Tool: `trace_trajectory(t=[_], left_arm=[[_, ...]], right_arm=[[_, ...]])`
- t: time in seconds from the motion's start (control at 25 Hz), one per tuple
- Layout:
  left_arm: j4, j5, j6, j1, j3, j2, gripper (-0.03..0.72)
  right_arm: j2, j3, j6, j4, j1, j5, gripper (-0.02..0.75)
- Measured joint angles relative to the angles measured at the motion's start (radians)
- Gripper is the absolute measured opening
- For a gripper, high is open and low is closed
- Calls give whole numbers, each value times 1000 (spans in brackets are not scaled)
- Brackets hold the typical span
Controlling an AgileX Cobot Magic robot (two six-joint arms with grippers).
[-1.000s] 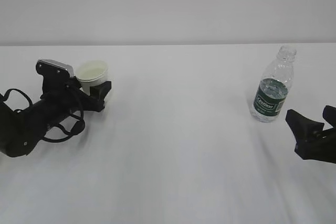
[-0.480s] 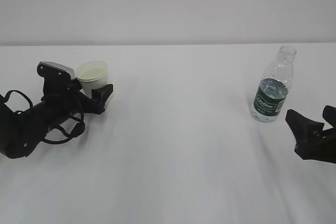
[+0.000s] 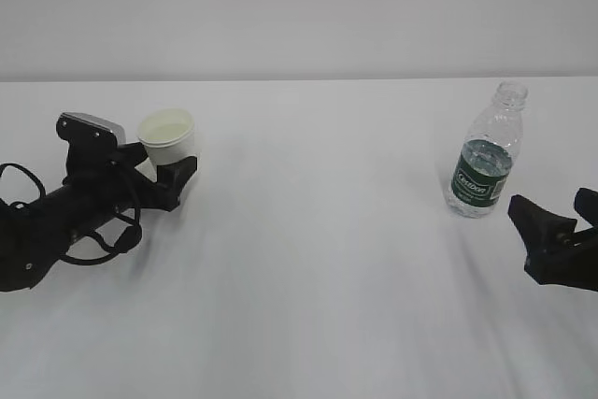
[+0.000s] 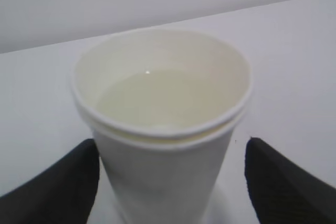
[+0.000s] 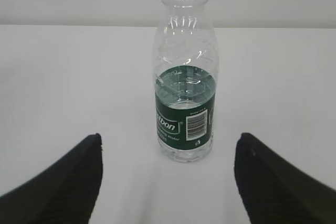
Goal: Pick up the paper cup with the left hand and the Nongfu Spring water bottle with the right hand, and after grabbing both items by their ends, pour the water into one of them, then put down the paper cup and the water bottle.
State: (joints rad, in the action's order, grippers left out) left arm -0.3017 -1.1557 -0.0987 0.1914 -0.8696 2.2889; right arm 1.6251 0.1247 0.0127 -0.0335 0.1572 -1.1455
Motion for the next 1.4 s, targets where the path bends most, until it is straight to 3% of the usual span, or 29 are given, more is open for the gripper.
trace_trajectory(t=[0.36,0.8,1.2,1.4], left_arm=[[0,0,0,0,71,-57,630],[98,0,0,0,205,-189,604],[103,0,2,0,361,-395,589],[129,0,2,0,440,-560,589]], right_arm=[[0,0,7,-6,0,0,587],[-21,-30,23,-39,0,0,587],[-216,-37,84,-49,0,0,587],[-346,-37,96,-49,0,84,587]])
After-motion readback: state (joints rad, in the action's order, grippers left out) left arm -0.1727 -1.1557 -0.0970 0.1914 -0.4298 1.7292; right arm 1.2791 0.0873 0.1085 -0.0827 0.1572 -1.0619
